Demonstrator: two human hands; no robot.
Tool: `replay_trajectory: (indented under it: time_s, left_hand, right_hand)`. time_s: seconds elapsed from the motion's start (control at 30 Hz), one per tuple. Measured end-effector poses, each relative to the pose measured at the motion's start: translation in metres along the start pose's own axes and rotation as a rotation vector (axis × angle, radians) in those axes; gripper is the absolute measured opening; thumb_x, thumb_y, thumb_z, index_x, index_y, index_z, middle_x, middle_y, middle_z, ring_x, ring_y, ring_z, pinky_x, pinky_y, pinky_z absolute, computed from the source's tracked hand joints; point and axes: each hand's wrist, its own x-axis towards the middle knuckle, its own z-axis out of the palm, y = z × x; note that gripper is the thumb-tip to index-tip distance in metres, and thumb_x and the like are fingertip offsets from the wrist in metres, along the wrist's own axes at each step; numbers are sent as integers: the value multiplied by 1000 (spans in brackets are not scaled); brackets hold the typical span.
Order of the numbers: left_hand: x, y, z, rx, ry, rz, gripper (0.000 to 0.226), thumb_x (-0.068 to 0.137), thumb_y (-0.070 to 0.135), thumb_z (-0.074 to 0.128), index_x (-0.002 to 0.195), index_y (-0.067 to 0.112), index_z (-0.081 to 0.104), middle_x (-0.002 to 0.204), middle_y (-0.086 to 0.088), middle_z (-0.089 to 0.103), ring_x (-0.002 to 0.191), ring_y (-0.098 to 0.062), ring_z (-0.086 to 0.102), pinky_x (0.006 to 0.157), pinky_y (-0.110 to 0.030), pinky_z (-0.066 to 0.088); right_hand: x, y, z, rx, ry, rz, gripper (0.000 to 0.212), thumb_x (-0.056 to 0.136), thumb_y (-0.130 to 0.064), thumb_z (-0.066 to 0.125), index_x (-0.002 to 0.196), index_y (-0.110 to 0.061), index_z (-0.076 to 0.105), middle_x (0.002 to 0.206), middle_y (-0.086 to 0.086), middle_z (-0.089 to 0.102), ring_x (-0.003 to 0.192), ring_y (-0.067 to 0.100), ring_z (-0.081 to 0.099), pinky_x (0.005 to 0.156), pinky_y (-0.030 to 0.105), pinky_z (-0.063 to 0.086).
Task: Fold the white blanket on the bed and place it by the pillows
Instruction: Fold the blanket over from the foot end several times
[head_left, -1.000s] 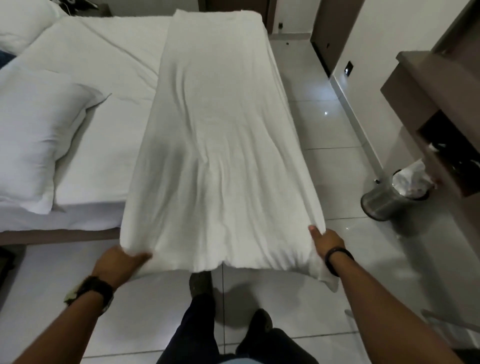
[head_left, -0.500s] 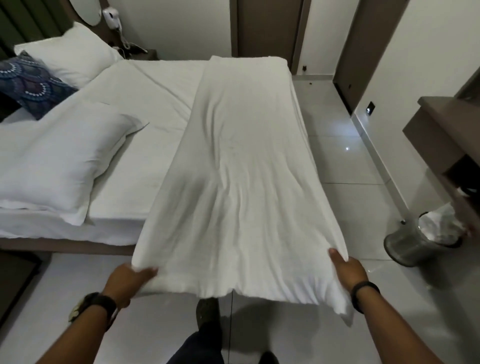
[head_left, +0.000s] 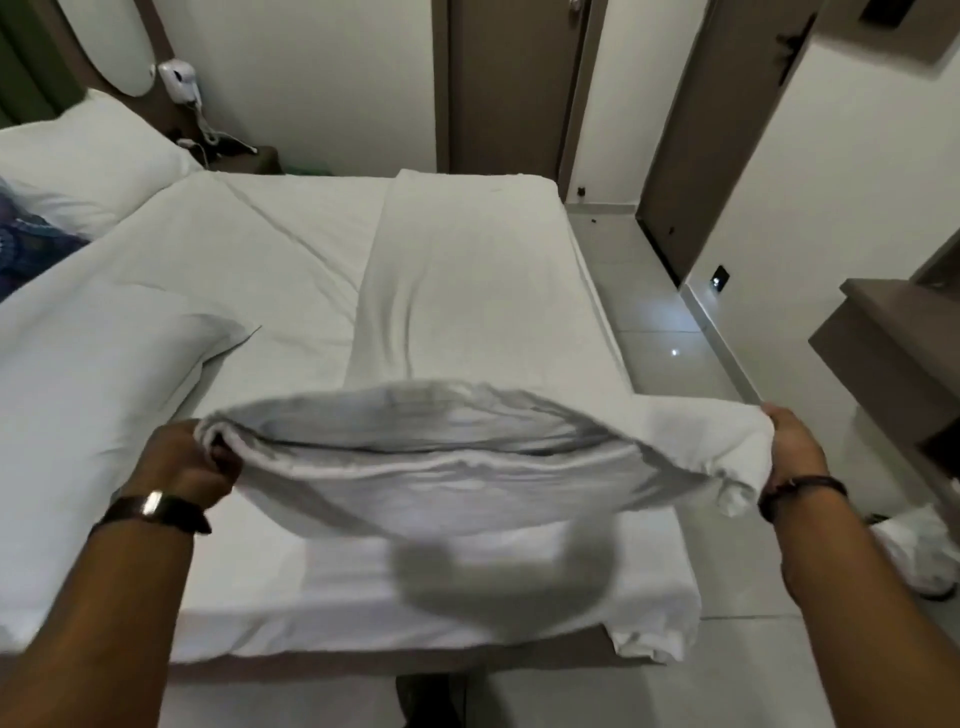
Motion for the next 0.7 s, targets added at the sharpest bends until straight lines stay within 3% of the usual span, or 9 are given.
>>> replay_trajectory:
  time_s: [0.03,0.07,0.17,0.23,0.3,0.37,0.47,0.57,0.7]
  left_hand:
    - [32,22,-7,-97,-5,88,58,58,23,43,87,-22,65,91,-42,63,90,-55,62,76,-50,54]
    - [55,44,-11,-229,-69,101,61,62,24,46,96,-24,63,101,-46,60,99,-57,59,79,-46,54]
    - [120,100,6,-611,-179,-187,44,96,18,53,115,-21,57,118,-42,57,114,-50,55,82,-34,51]
    - [166,122,25,-886,-230,-292,39,92,25,63,101,-12,63,101,-34,65,97,-44,63,77,-42,49]
    - [199,129,58,-1040,-238,-389,34,90,37,63,106,8,52,111,-22,59,91,-35,63,72,-41,54]
    - [206,130,87,-866,-239,-413,61,80,47,70,123,23,35,126,-18,54,103,-36,62,84,-43,55]
    - [182,124,137,-280,-277,23,70,81,35,76,139,11,45,138,-21,53,127,-37,50,105,-40,40]
    - [163,114,176,43,-479,332,55,88,29,68,137,11,52,142,-15,51,133,-32,45,108,-39,35]
    - [173,121,200,287,-546,502,50,94,34,56,141,20,47,148,-3,45,136,-26,41,107,-40,39]
  right_hand:
    - [15,-17,22,-42,169,-51,42,98,-29,36,122,-1,57,104,17,72,95,30,66,77,25,52]
    - [31,-34,43,-24,256,-68,42,99,-26,36,131,-2,52,119,17,67,105,29,62,80,26,47]
    - [91,-75,98,-64,347,-91,36,102,-10,34,130,5,51,142,21,49,127,34,50,90,32,41]
    - [120,-82,130,53,322,-18,28,102,-14,34,104,-3,59,135,17,54,119,31,54,95,37,40]
    - [125,-71,154,75,349,-41,23,95,-28,43,97,-11,58,105,15,61,89,28,59,84,41,47]
    - [131,-45,169,-115,319,-53,36,81,-43,49,104,-17,60,85,17,55,72,26,54,80,43,50]
    - [139,8,168,-633,280,-70,60,69,-65,57,110,-22,58,109,14,65,89,25,58,95,49,50]
    - [117,42,178,-886,166,-38,55,86,-40,66,132,-13,52,113,11,61,109,28,57,93,31,41]
    - [128,66,176,-1063,49,-12,52,91,-28,64,138,-14,47,129,15,57,117,29,55,91,28,39]
